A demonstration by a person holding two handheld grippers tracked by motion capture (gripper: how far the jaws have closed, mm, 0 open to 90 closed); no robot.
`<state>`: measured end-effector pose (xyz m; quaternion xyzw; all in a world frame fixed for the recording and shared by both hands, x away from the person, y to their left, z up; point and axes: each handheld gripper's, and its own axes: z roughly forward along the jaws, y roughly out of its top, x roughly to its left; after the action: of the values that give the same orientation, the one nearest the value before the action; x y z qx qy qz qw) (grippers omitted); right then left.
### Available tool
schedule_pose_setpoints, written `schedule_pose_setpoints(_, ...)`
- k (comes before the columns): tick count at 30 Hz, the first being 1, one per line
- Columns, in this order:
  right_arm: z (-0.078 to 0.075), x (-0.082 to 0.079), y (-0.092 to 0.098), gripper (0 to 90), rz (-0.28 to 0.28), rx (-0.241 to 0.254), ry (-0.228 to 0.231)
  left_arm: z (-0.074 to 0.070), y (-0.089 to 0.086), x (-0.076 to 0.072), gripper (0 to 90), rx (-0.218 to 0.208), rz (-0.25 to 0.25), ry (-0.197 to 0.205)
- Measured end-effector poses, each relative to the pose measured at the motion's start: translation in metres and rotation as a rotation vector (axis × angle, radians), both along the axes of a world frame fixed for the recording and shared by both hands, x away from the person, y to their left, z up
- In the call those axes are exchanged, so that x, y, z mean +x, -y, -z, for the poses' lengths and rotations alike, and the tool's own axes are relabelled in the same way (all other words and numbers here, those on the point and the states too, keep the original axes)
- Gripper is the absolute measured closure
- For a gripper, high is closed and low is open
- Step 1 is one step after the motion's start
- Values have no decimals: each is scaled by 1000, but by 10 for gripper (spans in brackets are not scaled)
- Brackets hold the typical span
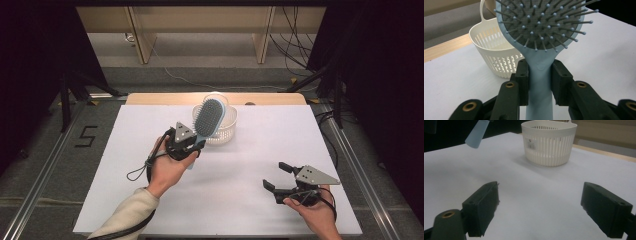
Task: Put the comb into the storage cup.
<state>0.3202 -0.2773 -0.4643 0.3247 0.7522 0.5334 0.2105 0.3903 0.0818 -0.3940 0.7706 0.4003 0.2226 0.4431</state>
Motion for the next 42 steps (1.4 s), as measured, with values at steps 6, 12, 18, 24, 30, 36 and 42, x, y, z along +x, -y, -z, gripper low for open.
schedule_pose_setpoints(6, 0, 0, 0, 156, 0, 2, 2, -3, 0, 1, 697, -6, -3, 9)
schedule_pose_setpoints(12, 0, 0, 0, 156, 1, 2, 2, -6, -1, 3, 697, -14, -7, 16)
schedule_pose_setpoints(18, 0, 0, 0, 156, 1, 3, 1, -6, -2, 5, 697, -17, -13, 21)
schedule_pose_setpoints(24, 0, 0, 0, 156, 1, 3, 1, -6, 0, 6, 697, 6, -12, 42)
schedule_pose_setpoints(30, 0, 0, 0, 156, 2, 2, 1, -8, 0, 7, 697, 15, -10, 55)
schedule_pose_setpoints(36, 0, 0, 0, 156, 3, 1, 0, -10, -1, 8, 697, 9, -13, 48)
schedule_pose_setpoints(42, 0, 0, 0, 156, 6, -3, 0, -11, 1, 8, 697, 6, -10, 52)
